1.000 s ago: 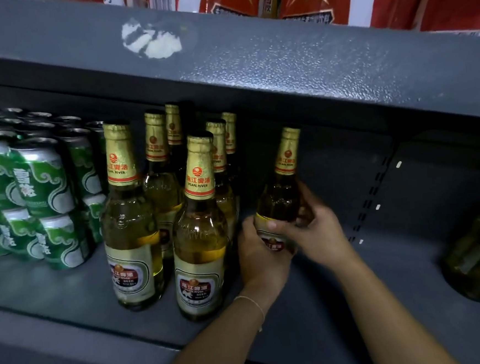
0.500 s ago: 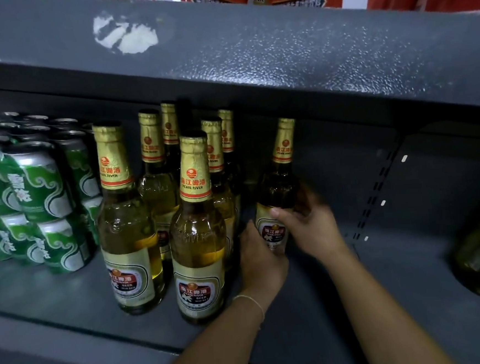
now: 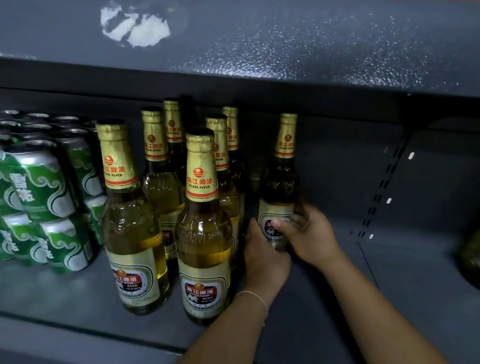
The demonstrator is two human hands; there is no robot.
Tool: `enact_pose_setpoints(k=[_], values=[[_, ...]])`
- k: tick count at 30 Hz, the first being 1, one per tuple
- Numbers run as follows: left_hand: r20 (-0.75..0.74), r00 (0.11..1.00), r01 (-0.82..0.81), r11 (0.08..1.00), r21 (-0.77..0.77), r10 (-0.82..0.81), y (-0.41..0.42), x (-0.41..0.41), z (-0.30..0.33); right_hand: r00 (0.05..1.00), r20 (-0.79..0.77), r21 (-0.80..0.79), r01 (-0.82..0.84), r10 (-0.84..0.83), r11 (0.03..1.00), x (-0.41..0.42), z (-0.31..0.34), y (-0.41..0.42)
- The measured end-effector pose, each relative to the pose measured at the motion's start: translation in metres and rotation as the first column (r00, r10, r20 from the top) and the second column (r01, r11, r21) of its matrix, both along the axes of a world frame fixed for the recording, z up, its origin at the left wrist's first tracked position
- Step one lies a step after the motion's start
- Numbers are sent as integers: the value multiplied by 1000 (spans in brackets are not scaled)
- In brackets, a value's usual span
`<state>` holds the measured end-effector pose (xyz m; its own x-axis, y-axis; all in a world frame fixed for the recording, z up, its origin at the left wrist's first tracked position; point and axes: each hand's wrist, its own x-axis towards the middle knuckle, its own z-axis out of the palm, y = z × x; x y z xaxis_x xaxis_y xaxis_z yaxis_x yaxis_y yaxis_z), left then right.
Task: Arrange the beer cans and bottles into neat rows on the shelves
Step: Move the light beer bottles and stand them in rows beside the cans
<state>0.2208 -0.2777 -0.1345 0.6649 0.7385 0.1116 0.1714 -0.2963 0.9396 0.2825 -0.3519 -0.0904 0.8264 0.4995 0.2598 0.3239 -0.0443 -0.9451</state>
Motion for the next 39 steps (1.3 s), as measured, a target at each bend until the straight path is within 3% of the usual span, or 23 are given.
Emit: enact_pose_setpoints(k=[14, 24, 28, 32, 35, 39], values=[[-9, 1000, 29, 999, -16, -29, -3, -4, 3, 996, 30, 28, 82, -82, 996, -3, -7, 3], [-41, 998, 49, 999, -20, -49, -6, -10, 9, 998, 45, -19, 37, -36, 999, -5, -2, 1], [-209, 962, 168, 984, -66, -179, -24, -35, 32, 1000, 10, -30, -23, 23, 999, -3, 9, -13], [-251, 880, 423, 906, 21, -404, -50, -59, 55, 983, 137, -47, 127, -119, 991, -6, 28, -46], [-106, 876, 479, 874, 82, -470, -66, -51, 73, 950, 225, -25, 230, -219, 973, -4, 39, -77], [59, 906, 391, 883, 261, -419, -88, -23, 91, 909, 257, 26, 334, -329, 942, -4, 57, -126]])
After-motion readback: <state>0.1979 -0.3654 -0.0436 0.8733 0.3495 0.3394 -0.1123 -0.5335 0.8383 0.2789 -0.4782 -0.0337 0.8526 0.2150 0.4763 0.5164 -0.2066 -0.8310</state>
